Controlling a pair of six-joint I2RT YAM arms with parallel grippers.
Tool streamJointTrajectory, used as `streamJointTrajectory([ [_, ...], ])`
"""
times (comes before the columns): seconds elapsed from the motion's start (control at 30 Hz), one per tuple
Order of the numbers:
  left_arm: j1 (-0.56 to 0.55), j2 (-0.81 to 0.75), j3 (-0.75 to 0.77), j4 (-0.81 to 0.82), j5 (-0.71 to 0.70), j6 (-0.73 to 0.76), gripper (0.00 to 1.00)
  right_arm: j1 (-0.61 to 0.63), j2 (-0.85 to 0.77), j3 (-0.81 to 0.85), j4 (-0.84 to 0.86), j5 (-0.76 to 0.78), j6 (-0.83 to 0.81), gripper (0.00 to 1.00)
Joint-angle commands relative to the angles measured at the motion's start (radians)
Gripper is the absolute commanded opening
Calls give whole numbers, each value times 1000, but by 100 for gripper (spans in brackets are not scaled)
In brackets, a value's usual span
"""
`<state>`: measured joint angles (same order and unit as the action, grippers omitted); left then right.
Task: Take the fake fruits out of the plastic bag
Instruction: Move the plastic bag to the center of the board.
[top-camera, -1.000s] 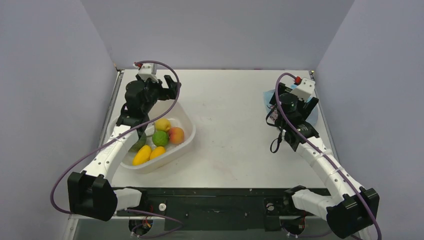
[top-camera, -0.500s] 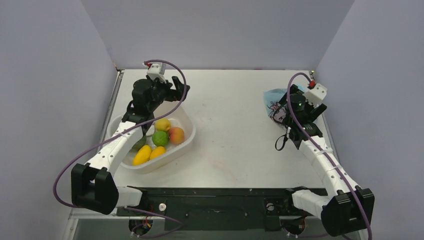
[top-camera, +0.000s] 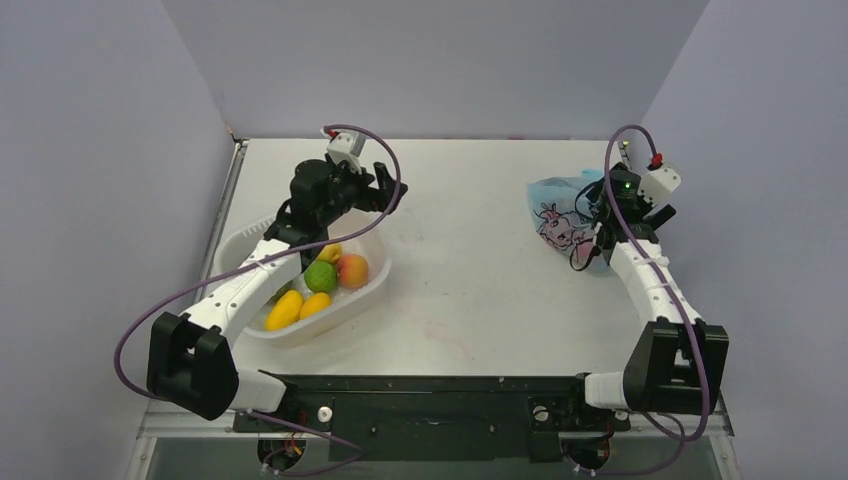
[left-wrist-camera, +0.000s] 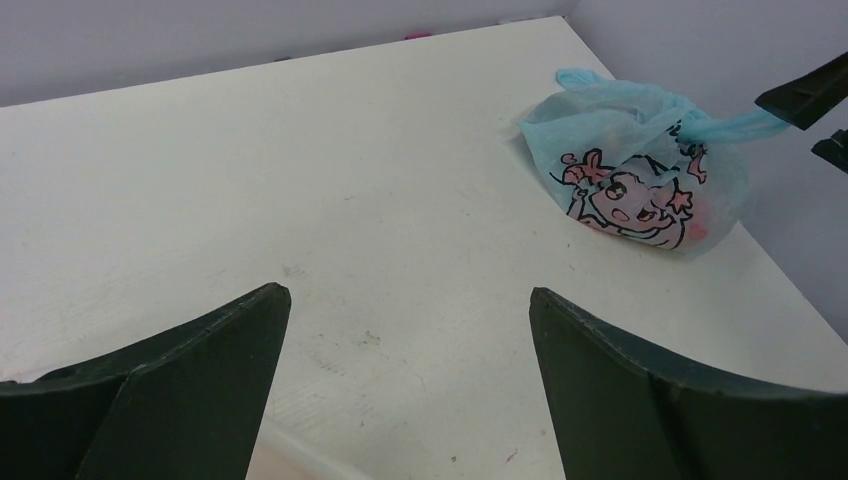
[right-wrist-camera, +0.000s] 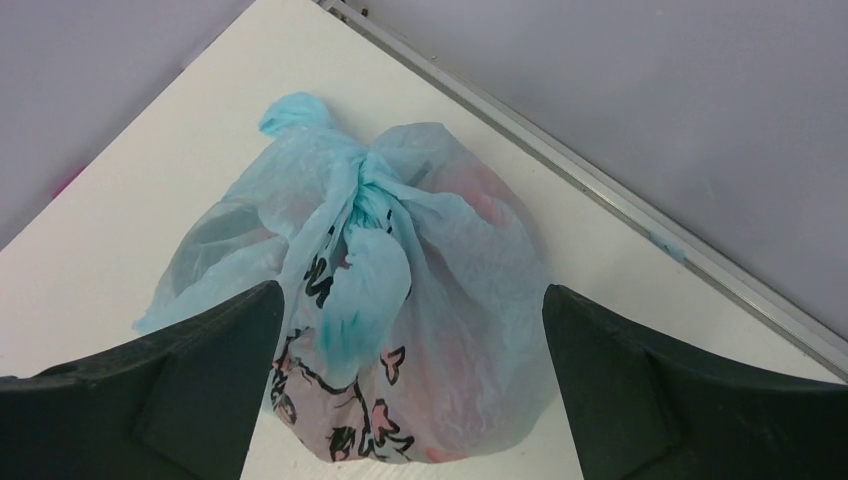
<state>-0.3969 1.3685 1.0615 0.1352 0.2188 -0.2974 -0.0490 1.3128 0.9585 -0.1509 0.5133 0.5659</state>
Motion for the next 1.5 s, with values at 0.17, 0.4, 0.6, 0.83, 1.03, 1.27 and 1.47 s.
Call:
streamJointTrajectory([
  [0.17,-60,23,64,-15,10,48,88,-34,152,147,-20,-73,3,84],
  [0.4,-112,30,72,-36,-7,78,88,-32,149,127,-23,-39,-3,32],
  [0.6,-141,48,80,-48,-8,85,88,16,124,91,-23,18,-38,0],
  [0.83,-157,67,89,-52,15,70,88,201,68,19,-18,15,-74,0],
  [1.03,-169,53,85,-53,12,72,88,320,-18,-66,-19,-153,-22,0],
  [1.27,-193,44,74,-59,-1,100,88,544,-126,-150,-38,-226,16,0],
  [1.47,-219,52,71,-58,-8,105,88,733,-174,-260,2,-280,140,0],
])
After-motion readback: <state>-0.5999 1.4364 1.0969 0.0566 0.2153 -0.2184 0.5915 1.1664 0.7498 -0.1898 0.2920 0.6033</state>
